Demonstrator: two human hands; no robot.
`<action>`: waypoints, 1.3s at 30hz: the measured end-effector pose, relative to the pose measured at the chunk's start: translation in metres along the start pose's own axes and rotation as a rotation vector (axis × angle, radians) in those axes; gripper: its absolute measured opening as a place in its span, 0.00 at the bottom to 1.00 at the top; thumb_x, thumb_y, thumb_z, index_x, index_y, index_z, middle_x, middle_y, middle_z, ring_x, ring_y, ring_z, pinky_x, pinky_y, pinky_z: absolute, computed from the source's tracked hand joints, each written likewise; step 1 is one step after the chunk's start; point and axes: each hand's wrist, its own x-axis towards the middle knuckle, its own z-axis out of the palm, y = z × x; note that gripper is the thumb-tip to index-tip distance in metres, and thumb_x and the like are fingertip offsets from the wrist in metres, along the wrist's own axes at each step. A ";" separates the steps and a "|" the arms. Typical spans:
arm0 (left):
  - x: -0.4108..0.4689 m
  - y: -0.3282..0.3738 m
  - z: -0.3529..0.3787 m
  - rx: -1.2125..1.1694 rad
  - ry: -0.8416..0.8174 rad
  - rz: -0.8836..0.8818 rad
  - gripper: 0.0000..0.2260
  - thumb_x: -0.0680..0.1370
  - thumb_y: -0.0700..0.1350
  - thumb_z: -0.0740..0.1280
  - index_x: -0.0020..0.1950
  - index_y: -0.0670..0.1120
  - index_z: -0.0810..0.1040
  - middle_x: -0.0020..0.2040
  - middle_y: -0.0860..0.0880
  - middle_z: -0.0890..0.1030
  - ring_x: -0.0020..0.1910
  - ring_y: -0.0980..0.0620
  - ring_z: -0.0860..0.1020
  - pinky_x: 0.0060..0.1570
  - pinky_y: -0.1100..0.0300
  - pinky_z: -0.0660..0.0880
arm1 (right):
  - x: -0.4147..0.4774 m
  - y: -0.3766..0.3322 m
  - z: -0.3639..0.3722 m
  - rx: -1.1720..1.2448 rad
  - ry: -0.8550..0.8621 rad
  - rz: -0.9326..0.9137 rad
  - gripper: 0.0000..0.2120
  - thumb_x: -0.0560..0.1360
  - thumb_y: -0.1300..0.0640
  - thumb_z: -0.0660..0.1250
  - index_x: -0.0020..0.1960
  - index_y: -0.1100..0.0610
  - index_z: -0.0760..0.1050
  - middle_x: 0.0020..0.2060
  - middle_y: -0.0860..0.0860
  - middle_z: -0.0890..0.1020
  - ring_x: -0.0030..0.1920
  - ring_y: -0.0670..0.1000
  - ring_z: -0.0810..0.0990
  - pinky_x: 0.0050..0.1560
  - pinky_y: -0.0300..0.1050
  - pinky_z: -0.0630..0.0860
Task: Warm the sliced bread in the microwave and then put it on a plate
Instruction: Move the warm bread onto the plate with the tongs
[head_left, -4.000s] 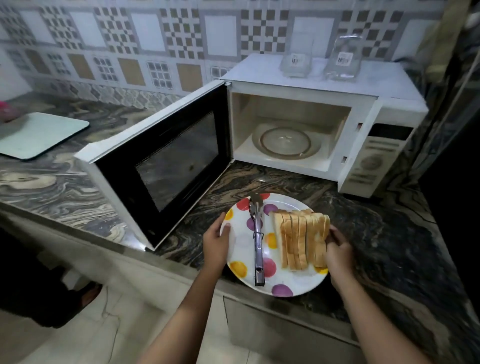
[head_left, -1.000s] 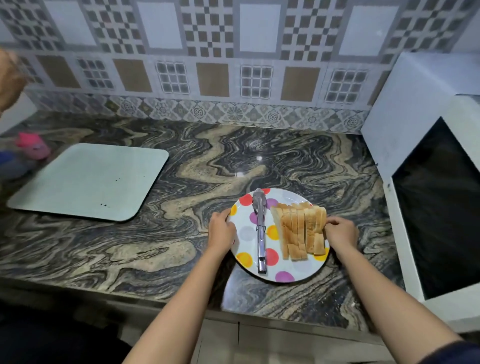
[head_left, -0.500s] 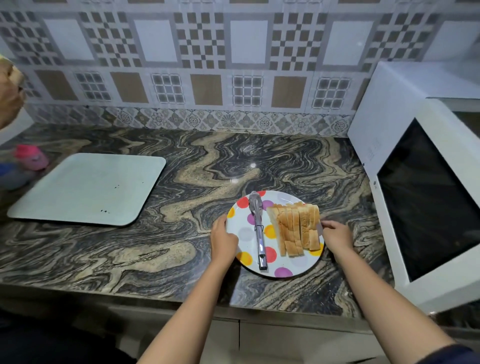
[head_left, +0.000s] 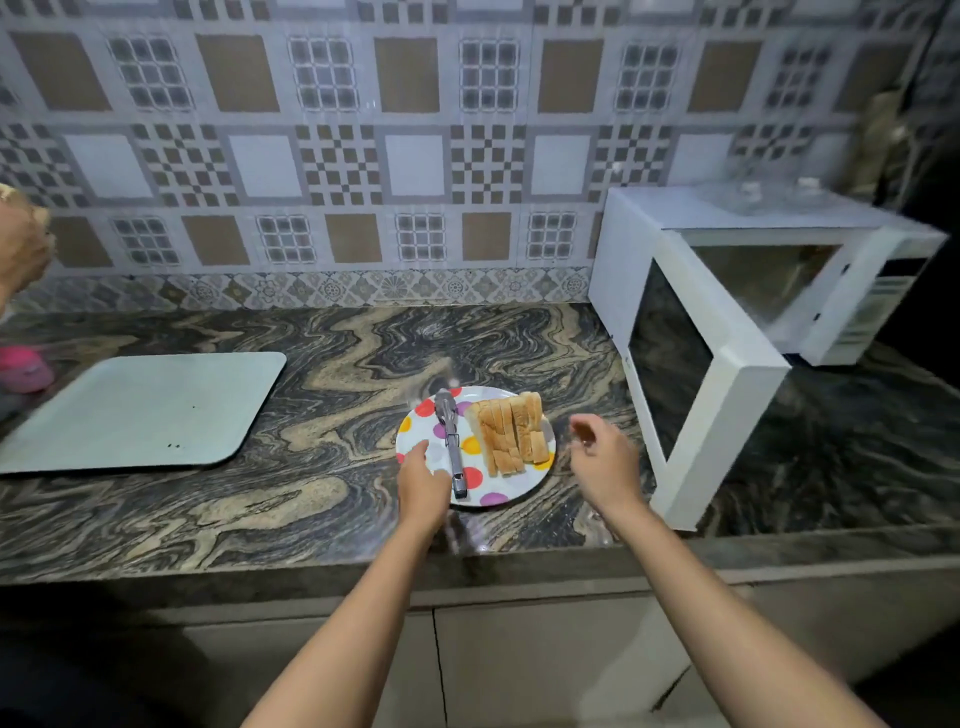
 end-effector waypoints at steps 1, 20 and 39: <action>-0.004 0.014 0.005 -0.019 -0.010 0.059 0.21 0.76 0.34 0.59 0.69 0.39 0.67 0.69 0.40 0.71 0.68 0.43 0.69 0.65 0.54 0.66 | -0.006 -0.008 -0.014 -0.013 0.071 -0.126 0.15 0.75 0.68 0.59 0.60 0.62 0.75 0.56 0.57 0.78 0.57 0.55 0.76 0.54 0.39 0.69; -0.001 0.245 0.186 -0.079 -0.279 0.857 0.13 0.79 0.40 0.60 0.61 0.43 0.78 0.61 0.47 0.77 0.58 0.51 0.75 0.57 0.68 0.70 | 0.043 0.052 -0.170 -0.518 0.437 -0.683 0.15 0.73 0.59 0.62 0.56 0.62 0.80 0.54 0.54 0.83 0.57 0.51 0.80 0.64 0.43 0.71; 0.037 0.349 0.409 0.194 -0.030 1.010 0.14 0.80 0.46 0.60 0.62 0.44 0.78 0.59 0.47 0.79 0.59 0.50 0.75 0.53 0.63 0.69 | 0.253 0.236 -0.340 -0.337 0.449 -0.407 0.20 0.74 0.72 0.60 0.64 0.63 0.74 0.62 0.55 0.78 0.66 0.53 0.73 0.70 0.41 0.60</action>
